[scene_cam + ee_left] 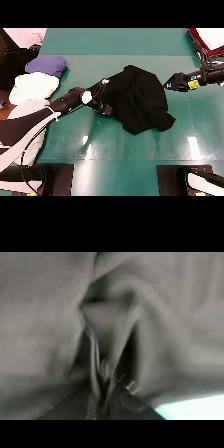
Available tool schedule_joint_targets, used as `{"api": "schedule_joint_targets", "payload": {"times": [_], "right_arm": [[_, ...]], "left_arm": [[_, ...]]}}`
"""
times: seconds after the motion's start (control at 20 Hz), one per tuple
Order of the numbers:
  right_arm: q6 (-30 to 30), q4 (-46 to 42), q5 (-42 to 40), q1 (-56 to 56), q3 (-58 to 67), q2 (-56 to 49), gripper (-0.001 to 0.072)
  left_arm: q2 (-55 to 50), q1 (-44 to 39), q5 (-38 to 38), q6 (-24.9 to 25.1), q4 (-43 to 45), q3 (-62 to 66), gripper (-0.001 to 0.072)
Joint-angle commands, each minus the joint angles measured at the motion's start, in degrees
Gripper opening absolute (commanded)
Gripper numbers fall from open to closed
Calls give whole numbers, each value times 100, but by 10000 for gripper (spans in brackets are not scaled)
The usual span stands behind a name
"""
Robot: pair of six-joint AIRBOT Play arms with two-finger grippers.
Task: Fold the shirts.
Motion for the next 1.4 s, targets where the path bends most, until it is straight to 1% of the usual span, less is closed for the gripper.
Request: {"api": "schedule_joint_targets", "payload": {"times": [0.0, 0.15, 0.2, 0.3, 0.4, 0.45, 0.5, 0.55, 0.65, 0.75, 0.85, 0.9, 1.0, 1.05, 1.1, 1.15, 1.2, 1.25, 1.3, 1.35], "right_arm": [[13, -2, 61, -22, -109, 87, 442], [11, -20, 501, -232, -114, 85, 441], [11, -61, 664, -337, -125, 87, 441], [94, -518, 997, -557, -131, 87, 441], [164, -831, 1054, -697, -358, 127, 445], [160, -872, 973, -741, -647, 184, 503], [160, -870, 901, -739, -986, 216, 636], [160, -859, 824, -739, -1357, 221, 675], [155, -739, 291, -654, -2190, 216, 674], [-35, -87, -494, -490, -2806, 216, 670], [-114, 339, -1121, -260, -3169, 212, 644], [-122, 339, -1257, -125, -3235, 160, 627], [-125, 352, -1261, 175, -3235, -92, 627], [-125, 352, -1255, 341, -3235, -249, 615], [-164, 350, -1261, 492, -3235, -391, 552], [-254, 350, -1261, 616, -3235, -487, 461], [-332, 348, -1272, 723, -3235, -533, 305], [-407, 343, -1274, 798, -3235, -525, 132], [-424, 297, -1241, 804, -3235, -442, 16], [-422, 219, -1196, 739, -3235, -291, 15]], "left_arm": [[50, -13, -398, -4, 264, 376, 28], [514, 79, -754, -26, 931, 634, 28], [726, 192, -833, -24, 1032, 632, 28], [1150, 533, -1126, 13, 1058, 632, 27], [1405, 837, -1373, 50, 1045, 632, 28], [1434, 911, -1484, 109, 1029, 632, 28], [1432, 922, -1563, 144, 1029, 629, 28], [1427, 920, -1554, 190, 1001, 590, 28], [1425, 920, -1388, 188, 697, 476, 28], [1414, 920, -1340, 188, 592, 442, 28], [1414, 922, -1357, 186, 560, 442, 28], [1414, 922, -1366, 186, 557, 442, 28], [1414, 922, -1366, 181, 551, 442, 28], [1414, 922, -1386, 179, 551, 442, 28], [1414, 922, -1412, 184, 555, 442, 28], [1416, 922, -1416, 184, 568, 442, 28], [1443, 922, -1414, 184, 662, 442, 28], [1499, 940, -1434, 184, 785, 444, 28], [1591, 966, -1482, 184, 857, 444, 28], [1727, 1047, -1591, 184, 861, 444, 27]]}}
